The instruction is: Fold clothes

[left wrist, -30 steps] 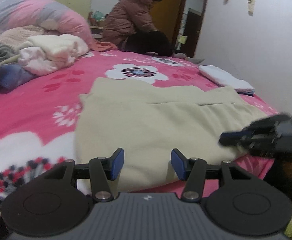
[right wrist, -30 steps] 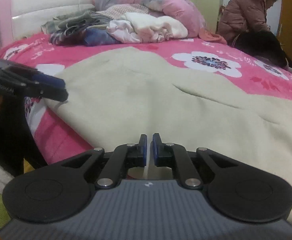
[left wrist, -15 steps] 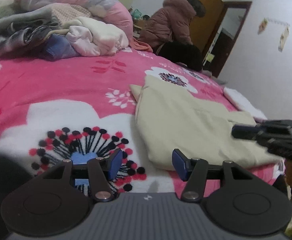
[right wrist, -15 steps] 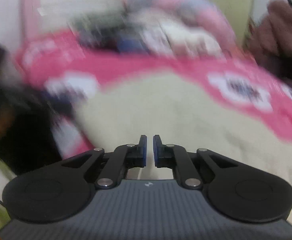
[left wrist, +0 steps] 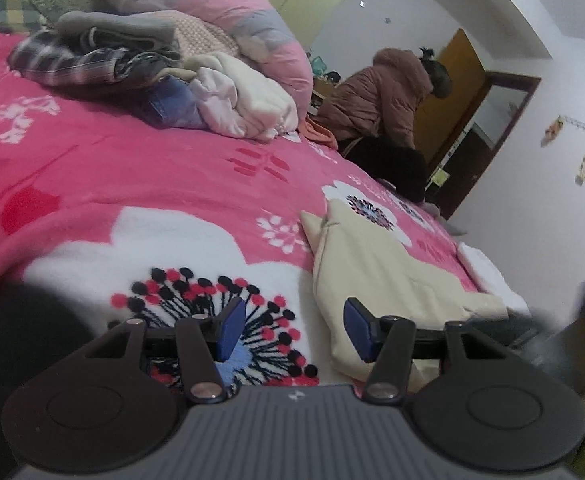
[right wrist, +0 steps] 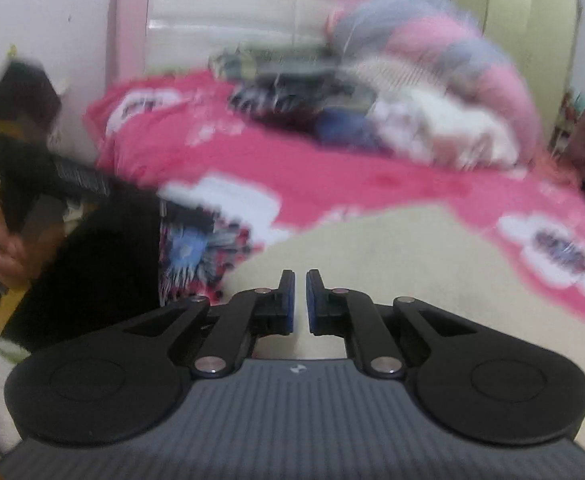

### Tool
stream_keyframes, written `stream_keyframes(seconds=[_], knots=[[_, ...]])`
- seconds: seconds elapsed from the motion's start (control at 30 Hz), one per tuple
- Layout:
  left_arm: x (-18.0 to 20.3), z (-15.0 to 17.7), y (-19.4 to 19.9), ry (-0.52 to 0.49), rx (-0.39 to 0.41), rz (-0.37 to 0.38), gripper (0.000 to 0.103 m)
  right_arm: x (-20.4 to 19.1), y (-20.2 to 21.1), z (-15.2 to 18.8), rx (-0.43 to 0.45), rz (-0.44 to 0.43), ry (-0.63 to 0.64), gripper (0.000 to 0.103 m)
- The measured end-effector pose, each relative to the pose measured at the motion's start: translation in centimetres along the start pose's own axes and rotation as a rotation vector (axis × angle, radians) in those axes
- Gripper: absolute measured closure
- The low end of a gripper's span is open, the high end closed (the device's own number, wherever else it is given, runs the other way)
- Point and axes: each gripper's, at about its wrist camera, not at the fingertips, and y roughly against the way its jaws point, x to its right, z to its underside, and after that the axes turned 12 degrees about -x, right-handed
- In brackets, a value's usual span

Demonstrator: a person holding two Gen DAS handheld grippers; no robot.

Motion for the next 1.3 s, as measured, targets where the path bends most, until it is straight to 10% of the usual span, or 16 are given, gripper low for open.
stream_keyframes(seconds=[0.5,0.97,1.3], knots=[[1.3,-0.9,0.2,-0.046,0.033,-0.027,0.048,-1.7,-4.5,-0.9,0.007,-0.069,-0.028,0.097],[10.5,-1.8,-10.8,-0.305,-0.151,0.111,0.039,8.5,5.6,7.2,0.103,0.459,-0.505,0.097],[12.5,0.5,-12.3,-0.404,-0.149,0.023,0.027,10.2,1.3,10.9,0.072,0.453,-0.602,0.097]])
